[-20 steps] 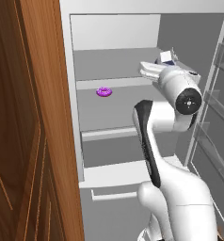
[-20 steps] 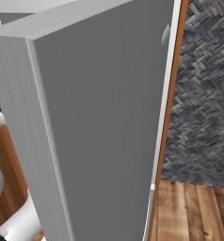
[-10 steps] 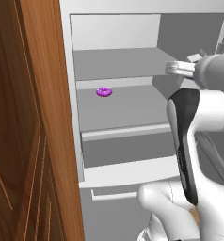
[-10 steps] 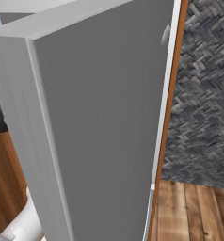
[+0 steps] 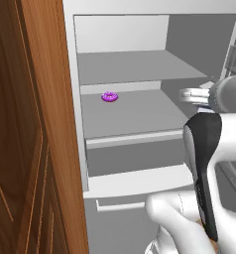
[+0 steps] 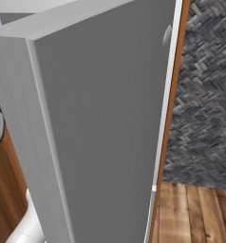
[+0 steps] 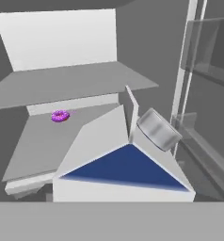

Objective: Take out the milk from the fridge and place it on the tray on the counter. Then take the sugar cube near the tray and place it in the tray.

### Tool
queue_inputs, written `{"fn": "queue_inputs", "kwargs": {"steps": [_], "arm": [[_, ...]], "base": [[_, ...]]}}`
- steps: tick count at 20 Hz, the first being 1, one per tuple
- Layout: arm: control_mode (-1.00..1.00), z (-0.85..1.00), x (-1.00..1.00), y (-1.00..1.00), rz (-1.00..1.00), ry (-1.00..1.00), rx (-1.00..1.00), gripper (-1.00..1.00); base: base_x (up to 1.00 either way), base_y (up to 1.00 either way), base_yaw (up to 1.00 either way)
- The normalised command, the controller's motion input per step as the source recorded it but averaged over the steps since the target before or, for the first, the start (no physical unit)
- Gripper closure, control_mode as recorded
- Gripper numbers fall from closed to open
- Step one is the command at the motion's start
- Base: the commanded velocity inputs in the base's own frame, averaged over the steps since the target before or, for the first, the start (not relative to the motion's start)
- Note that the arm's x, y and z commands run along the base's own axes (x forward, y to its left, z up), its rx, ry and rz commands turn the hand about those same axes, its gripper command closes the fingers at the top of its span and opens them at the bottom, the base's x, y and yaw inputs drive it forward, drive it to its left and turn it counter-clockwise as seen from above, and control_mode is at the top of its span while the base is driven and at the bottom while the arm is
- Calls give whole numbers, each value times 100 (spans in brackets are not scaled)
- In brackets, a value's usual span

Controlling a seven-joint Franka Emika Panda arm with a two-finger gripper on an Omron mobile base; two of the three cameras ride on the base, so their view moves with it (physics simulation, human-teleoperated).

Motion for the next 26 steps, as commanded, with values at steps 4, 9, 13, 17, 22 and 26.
{"fn": "queue_inputs", "kwargs": {"steps": [4,9,13,17,22,26], "arm": [[-100,-38,-6,6,0,20,-4,100],[-100,-40,0,5,1,4,-2,100],[-100,-31,-1,4,1,0,0,100],[100,-7,-10,0,1,0,0,100],[100,0,0,0,0,0,0,100],[100,0,0,0,0,0,0,100]], "base": [[0,0,0],[0,0,0],[0,0,0],[-58,0,8],[-100,0,15],[-100,-5,14]]}}
